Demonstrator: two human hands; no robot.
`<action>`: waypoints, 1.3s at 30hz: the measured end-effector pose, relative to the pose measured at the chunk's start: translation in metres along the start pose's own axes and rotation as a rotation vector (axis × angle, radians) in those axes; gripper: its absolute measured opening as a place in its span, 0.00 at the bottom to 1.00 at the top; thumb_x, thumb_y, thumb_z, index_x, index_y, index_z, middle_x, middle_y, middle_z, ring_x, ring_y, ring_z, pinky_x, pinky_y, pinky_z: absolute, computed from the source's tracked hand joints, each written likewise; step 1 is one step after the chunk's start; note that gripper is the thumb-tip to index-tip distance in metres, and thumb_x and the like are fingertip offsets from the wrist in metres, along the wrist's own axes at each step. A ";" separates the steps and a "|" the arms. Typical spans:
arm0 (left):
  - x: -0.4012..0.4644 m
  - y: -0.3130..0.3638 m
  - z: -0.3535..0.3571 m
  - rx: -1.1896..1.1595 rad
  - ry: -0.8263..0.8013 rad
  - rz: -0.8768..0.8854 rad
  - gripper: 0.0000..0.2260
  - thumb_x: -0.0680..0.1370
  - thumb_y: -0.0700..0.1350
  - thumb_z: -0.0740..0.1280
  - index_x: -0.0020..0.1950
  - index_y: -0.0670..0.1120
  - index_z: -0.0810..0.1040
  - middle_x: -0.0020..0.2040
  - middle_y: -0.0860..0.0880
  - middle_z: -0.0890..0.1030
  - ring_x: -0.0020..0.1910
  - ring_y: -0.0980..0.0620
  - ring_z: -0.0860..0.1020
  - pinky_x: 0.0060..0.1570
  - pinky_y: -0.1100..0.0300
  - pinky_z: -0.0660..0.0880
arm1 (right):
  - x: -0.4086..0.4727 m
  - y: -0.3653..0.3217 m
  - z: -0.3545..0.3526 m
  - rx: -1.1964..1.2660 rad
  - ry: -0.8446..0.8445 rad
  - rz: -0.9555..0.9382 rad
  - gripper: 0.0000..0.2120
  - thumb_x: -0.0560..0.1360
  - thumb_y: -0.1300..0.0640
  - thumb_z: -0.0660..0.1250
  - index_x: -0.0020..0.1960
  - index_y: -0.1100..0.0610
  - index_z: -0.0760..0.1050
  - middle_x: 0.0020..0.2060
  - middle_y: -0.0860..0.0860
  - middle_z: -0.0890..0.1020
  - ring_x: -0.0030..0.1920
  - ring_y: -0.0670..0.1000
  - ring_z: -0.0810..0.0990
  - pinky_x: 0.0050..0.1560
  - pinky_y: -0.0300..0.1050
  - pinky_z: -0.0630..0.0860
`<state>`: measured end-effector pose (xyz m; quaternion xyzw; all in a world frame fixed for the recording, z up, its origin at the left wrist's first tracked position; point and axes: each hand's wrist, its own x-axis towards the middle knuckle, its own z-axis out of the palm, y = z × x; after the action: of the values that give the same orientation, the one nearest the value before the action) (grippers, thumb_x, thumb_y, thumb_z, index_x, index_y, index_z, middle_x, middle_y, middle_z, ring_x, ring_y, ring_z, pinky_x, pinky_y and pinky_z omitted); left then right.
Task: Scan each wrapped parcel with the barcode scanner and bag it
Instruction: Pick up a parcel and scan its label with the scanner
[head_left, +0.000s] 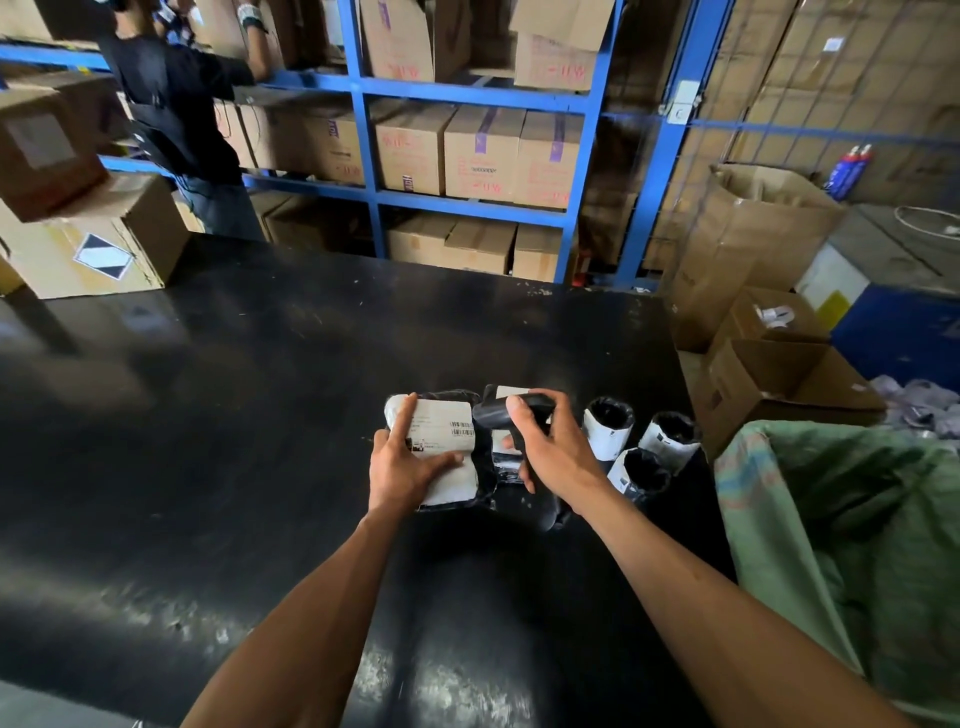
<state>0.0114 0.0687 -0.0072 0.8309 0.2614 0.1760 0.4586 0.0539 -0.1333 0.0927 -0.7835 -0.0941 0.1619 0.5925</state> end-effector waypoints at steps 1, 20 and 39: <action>0.000 0.000 0.001 -0.002 -0.004 0.004 0.48 0.62 0.57 0.83 0.77 0.66 0.63 0.54 0.48 0.71 0.53 0.52 0.72 0.56 0.60 0.71 | 0.001 0.001 -0.001 0.009 0.007 -0.002 0.18 0.79 0.35 0.64 0.60 0.46 0.67 0.45 0.56 0.86 0.27 0.53 0.78 0.30 0.50 0.77; -0.008 -0.006 -0.005 -0.069 0.014 -0.040 0.46 0.62 0.56 0.84 0.76 0.65 0.65 0.59 0.49 0.74 0.58 0.51 0.74 0.60 0.58 0.71 | -0.016 0.119 -0.017 -0.421 0.075 0.308 0.25 0.79 0.45 0.68 0.69 0.52 0.62 0.49 0.50 0.80 0.51 0.59 0.86 0.55 0.51 0.80; -0.028 -0.004 0.018 -0.325 -0.155 -0.091 0.45 0.59 0.54 0.85 0.73 0.65 0.69 0.61 0.56 0.81 0.58 0.60 0.81 0.60 0.58 0.78 | -0.016 0.138 -0.019 -0.573 0.004 0.346 0.37 0.74 0.41 0.65 0.79 0.46 0.53 0.71 0.56 0.73 0.70 0.59 0.74 0.69 0.55 0.70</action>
<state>-0.0028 0.0423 -0.0216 0.7442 0.2307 0.1306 0.6131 0.0396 -0.1942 -0.0329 -0.9229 -0.0002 0.2255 0.3120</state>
